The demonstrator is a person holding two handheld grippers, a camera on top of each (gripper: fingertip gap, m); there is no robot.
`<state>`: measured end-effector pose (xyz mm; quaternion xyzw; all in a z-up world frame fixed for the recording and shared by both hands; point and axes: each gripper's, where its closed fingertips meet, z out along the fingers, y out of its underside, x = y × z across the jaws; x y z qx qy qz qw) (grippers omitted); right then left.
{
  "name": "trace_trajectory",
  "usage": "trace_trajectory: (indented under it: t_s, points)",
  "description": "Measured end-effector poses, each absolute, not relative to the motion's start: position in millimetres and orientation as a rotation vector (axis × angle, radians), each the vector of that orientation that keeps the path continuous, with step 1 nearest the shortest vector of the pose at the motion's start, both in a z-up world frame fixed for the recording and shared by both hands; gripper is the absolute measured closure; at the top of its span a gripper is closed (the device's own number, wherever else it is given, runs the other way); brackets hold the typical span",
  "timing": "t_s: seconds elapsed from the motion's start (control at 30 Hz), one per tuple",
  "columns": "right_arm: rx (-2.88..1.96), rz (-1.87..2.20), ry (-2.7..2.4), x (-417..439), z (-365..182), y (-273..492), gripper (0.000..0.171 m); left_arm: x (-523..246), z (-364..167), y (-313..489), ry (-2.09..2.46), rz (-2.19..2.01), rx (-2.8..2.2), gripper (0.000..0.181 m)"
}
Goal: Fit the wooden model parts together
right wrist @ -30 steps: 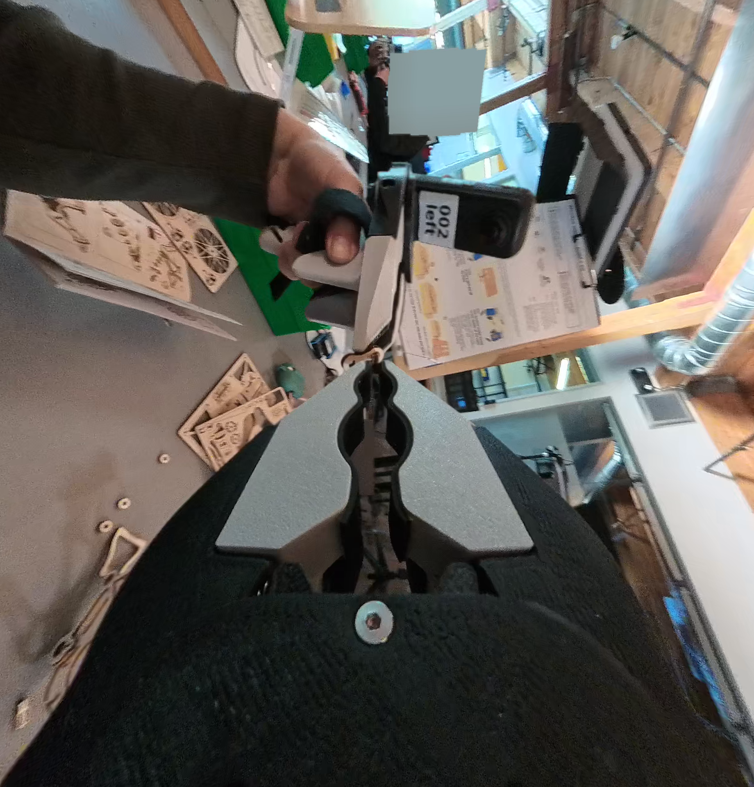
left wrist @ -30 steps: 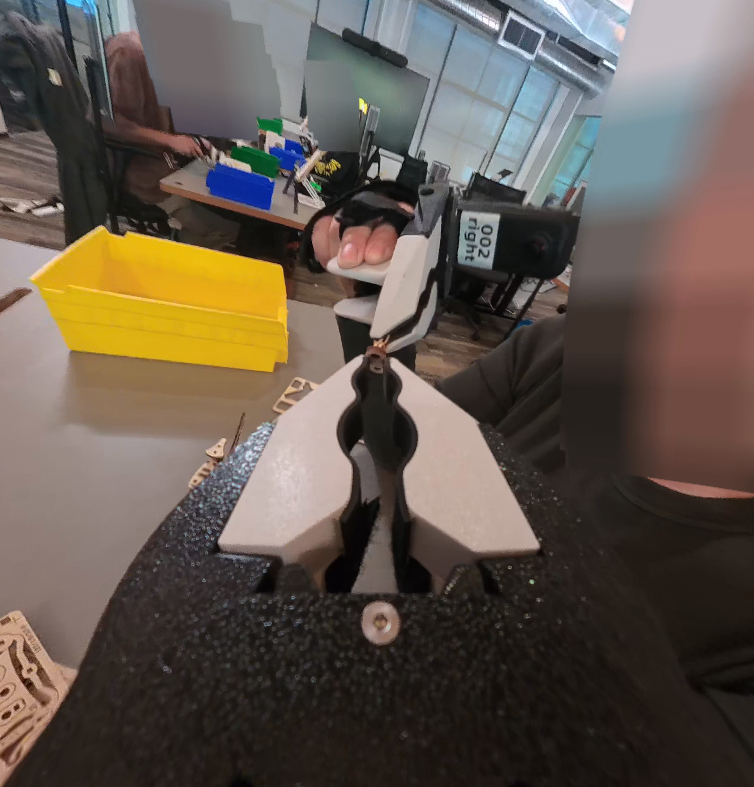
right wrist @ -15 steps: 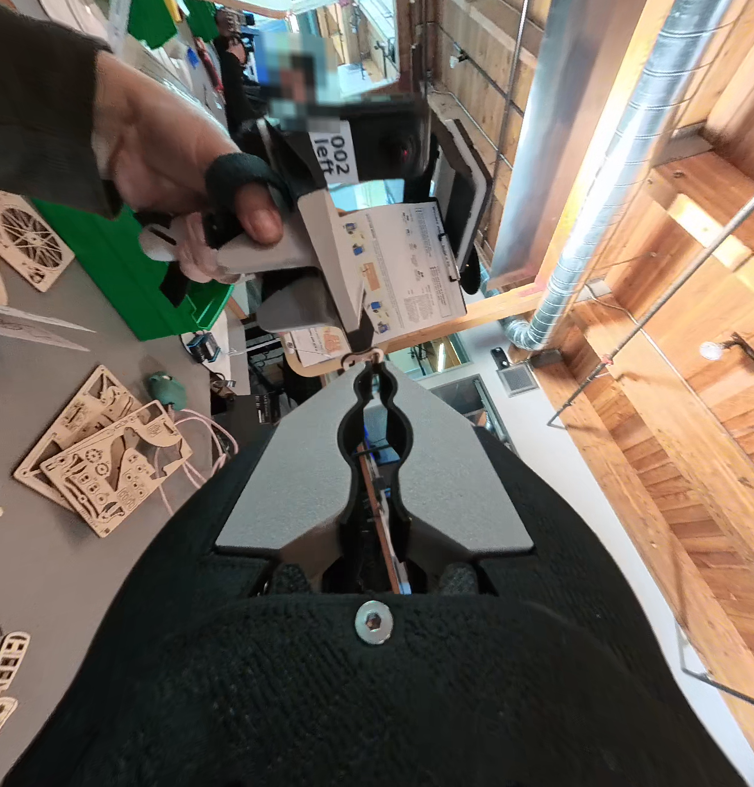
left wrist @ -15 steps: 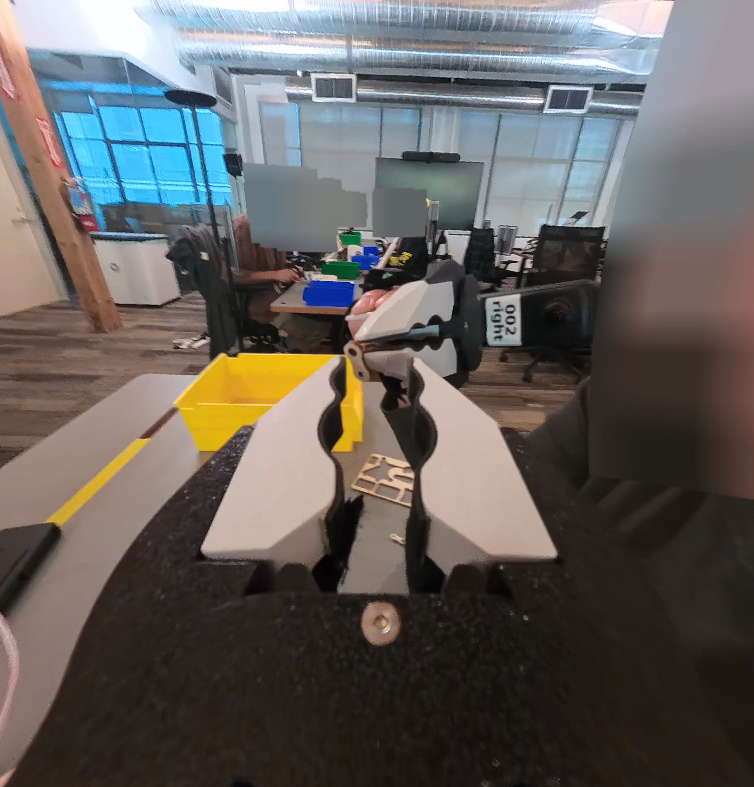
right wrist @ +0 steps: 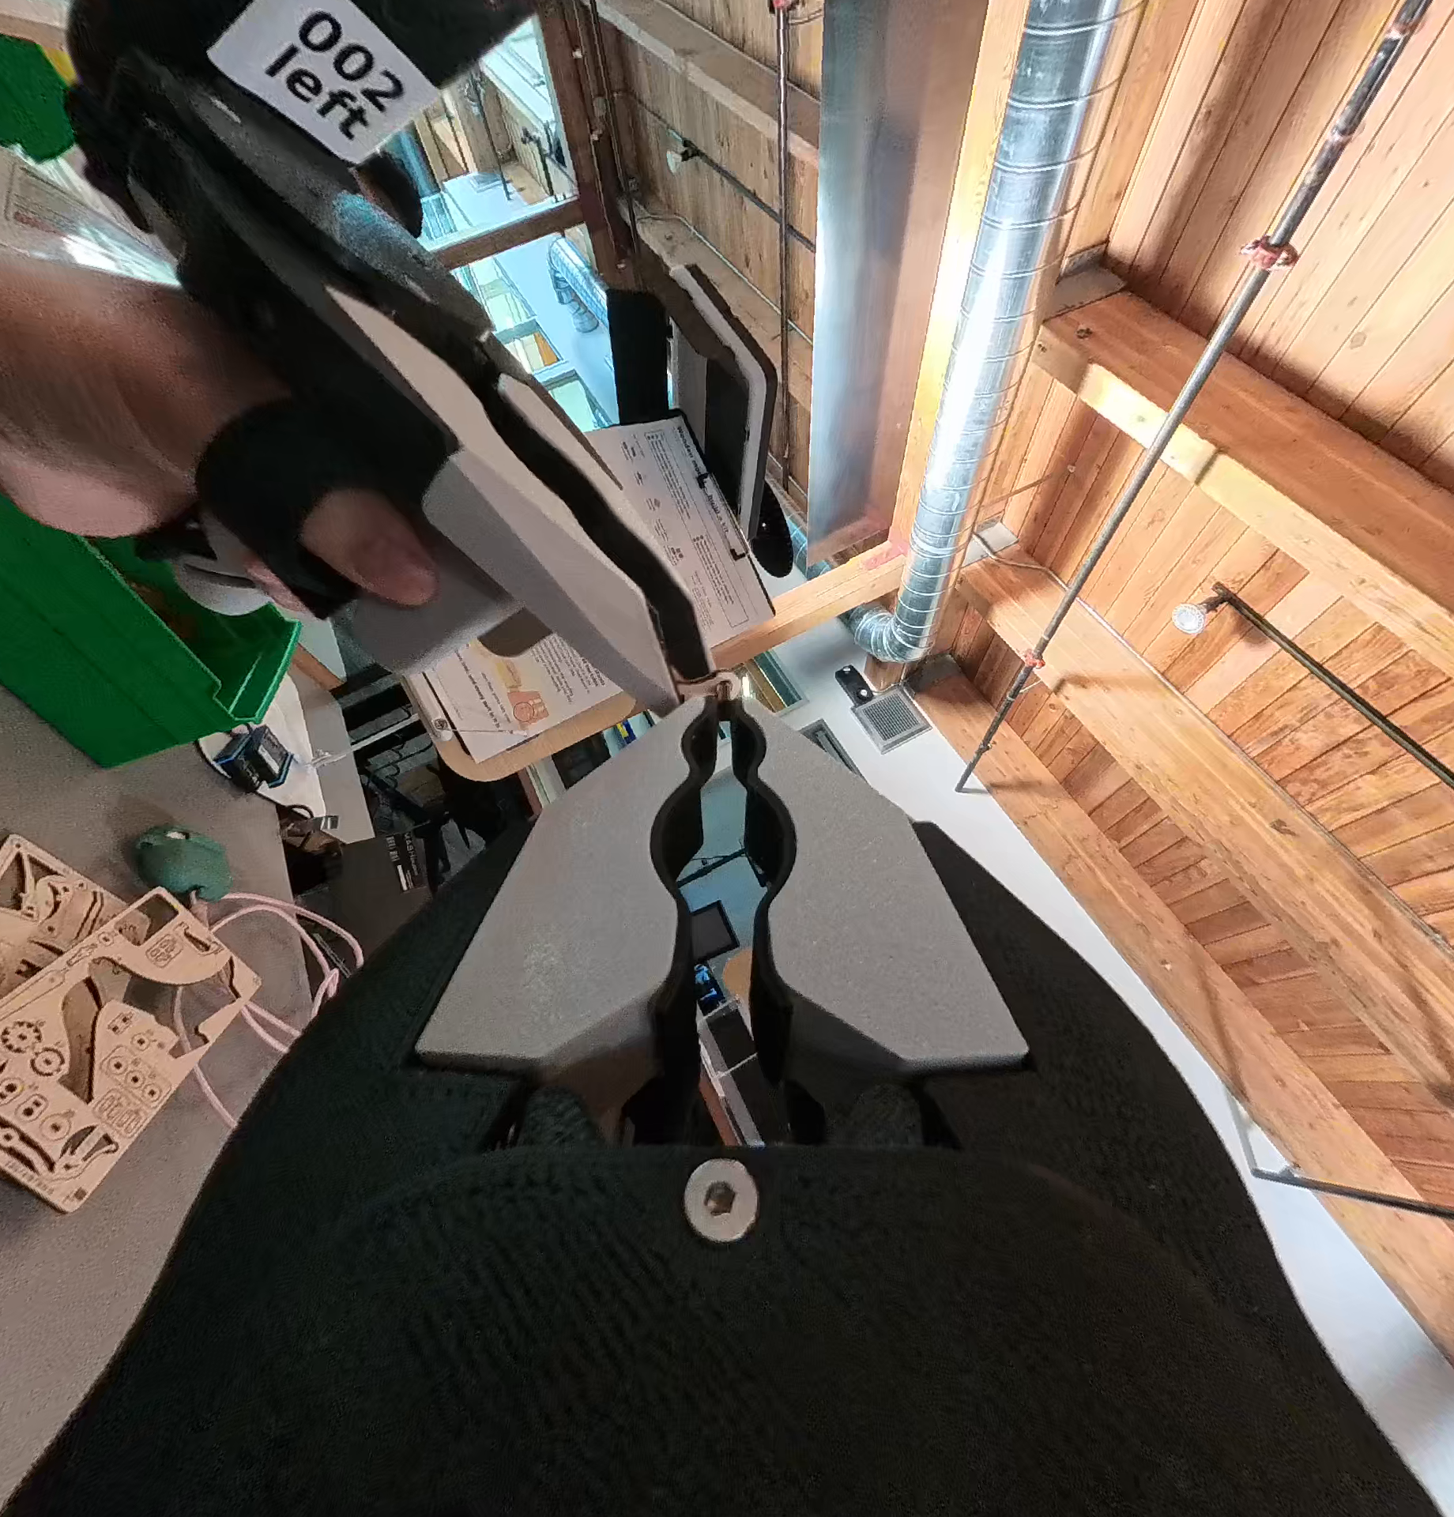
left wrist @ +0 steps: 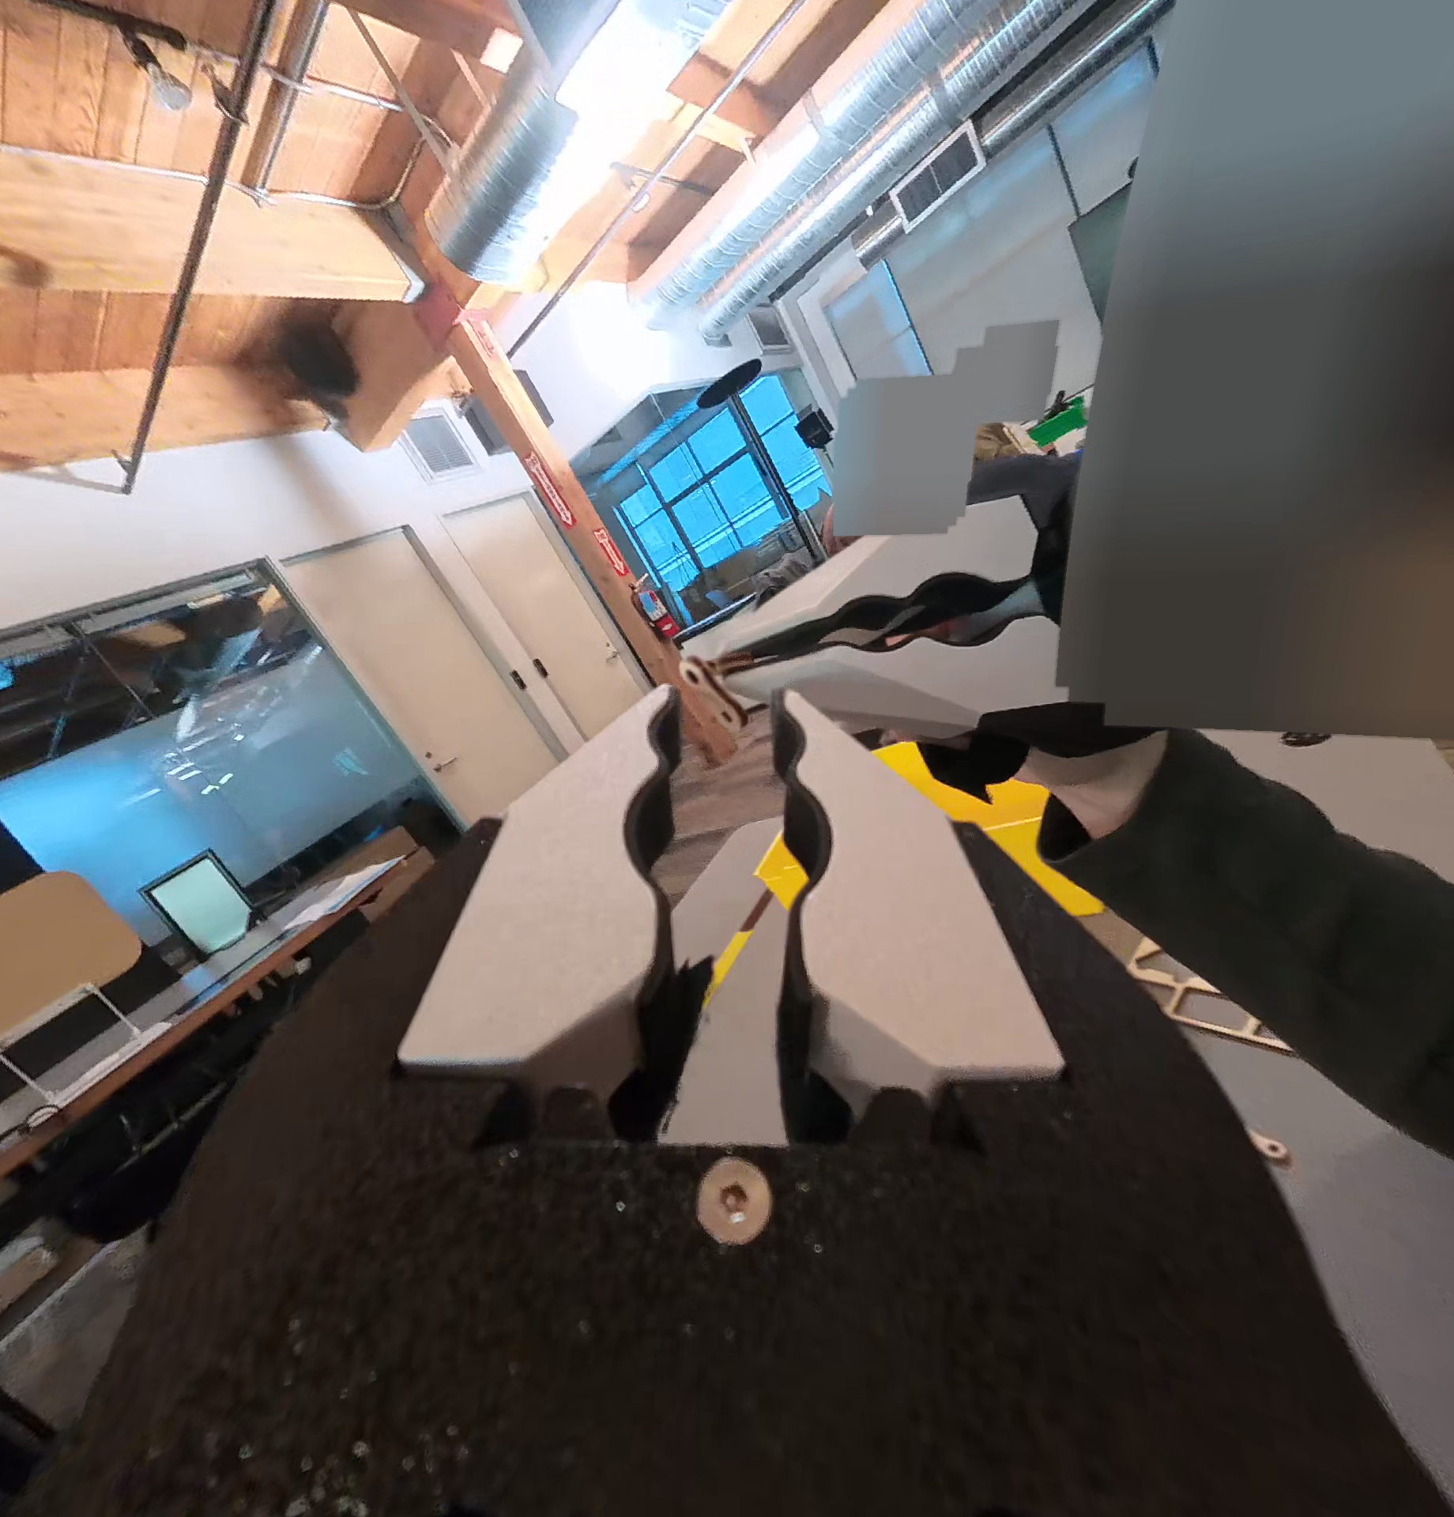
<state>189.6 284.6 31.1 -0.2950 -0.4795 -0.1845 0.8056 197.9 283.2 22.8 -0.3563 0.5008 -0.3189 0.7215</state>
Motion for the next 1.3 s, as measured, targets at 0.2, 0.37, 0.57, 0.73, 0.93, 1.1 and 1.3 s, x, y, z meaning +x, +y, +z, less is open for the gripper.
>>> trace_trajectory:
  t_s: [0.2,0.37,0.57,0.73,0.93,1.1,1.3]
  points:
    - [-0.621,-0.381,-1.016,191,34,281,0.170,202,22,283,1.099,-0.664,-0.784,0.170]
    - [-0.616,-0.382,-1.015,192,34,279,0.170,204,23,282,1.096,-0.604,-0.756,0.174]
    - [-0.614,-0.368,-1.053,195,29,276,0.170,204,19,288,1.118,-0.398,-0.742,0.180]
    - [-0.627,-0.372,-1.094,193,22,279,0.170,202,15,294,1.140,-0.310,-0.756,0.181]
    - [-0.644,-0.581,-1.068,193,23,291,0.170,201,14,305,1.084,-0.260,-0.871,0.181]
    - [-0.660,-0.732,-1.040,192,23,301,0.170,199,13,313,1.039,-0.270,-0.946,0.181]
    - [-0.613,-0.823,-1.031,188,21,307,0.171,196,9,319,1.044,-0.276,-0.985,0.180]
